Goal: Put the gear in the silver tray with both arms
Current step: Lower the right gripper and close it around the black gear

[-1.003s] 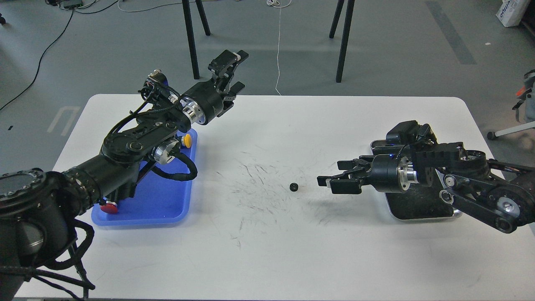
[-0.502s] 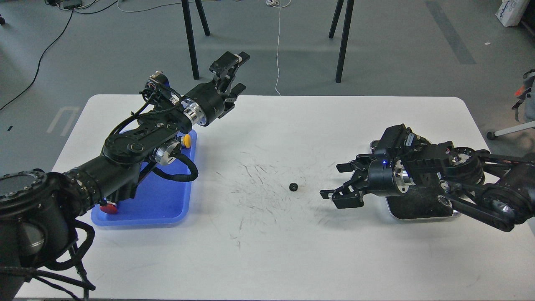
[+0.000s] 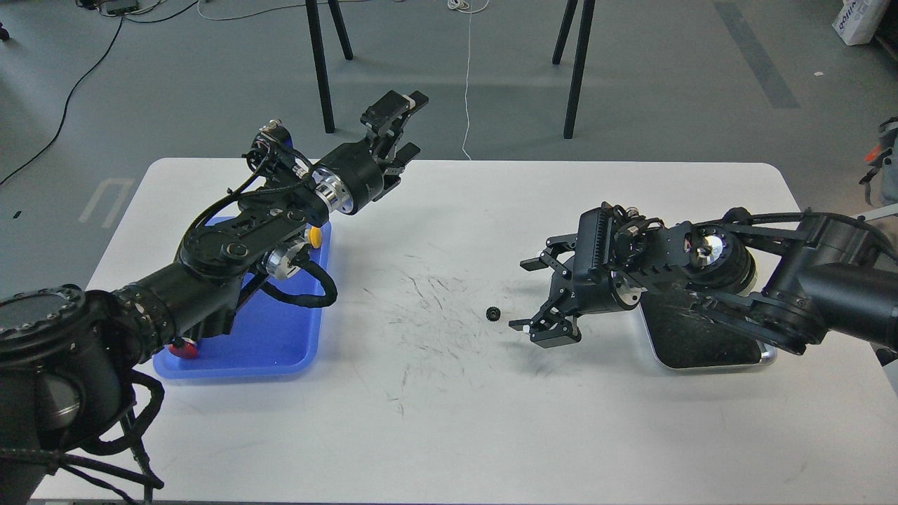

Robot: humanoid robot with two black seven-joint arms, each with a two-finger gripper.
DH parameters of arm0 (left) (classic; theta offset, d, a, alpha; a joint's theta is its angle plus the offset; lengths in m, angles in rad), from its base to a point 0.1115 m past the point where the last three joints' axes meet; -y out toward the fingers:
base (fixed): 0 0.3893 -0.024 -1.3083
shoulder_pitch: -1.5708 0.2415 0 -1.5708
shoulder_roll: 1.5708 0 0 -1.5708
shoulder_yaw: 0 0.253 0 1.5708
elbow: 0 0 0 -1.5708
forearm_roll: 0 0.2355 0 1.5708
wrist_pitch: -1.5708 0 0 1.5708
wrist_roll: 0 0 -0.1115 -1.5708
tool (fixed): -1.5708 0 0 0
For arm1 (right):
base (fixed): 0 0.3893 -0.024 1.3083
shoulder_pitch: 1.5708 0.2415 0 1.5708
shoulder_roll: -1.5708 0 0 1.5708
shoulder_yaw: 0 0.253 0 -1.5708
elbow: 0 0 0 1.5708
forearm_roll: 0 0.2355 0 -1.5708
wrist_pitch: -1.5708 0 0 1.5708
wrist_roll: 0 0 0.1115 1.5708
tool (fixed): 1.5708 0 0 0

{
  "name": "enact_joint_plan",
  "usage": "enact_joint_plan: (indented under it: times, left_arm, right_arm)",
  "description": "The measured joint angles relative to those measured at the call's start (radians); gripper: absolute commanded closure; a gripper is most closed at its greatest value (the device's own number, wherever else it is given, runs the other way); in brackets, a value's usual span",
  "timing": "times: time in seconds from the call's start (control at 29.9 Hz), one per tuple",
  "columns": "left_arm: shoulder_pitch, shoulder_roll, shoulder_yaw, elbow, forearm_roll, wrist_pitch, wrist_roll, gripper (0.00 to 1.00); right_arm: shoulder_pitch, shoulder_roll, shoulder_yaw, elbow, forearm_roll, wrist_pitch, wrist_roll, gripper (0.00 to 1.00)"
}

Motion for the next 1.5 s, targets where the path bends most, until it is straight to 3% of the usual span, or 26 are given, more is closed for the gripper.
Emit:
enact_joint_plan:
  times: [0.3, 0.64, 1.1, 1.5]
  left_arm:
    - [-0.001, -0.001, 0.000, 0.000, 0.000, 0.002, 0.000, 0.00]
    - [0.006, -0.002, 0.000, 0.000, 0.000, 0.002, 0.000, 0.00]
    - [0.018, -0.001, 0.000, 0.000, 0.002, 0.002, 0.000, 0.00]
    - [0.018, 0.004, 0.000, -0.002, 0.003, 0.002, 0.000, 0.00]
  right_arm:
    - [-0.014, 0.037, 0.000, -0.039, 0.011, -0.012, 0.000, 0.01]
    - [-0.053, 0.060, 0.004, -0.098, 0.016, -0.101, 0.000, 0.02]
    - [-0.065, 0.114, -0.005, -0.193, 0.018, -0.098, 0.000, 0.05]
    - [-0.068, 0.141, -0.009, -0.221, 0.018, -0.093, 0.000, 0.34]
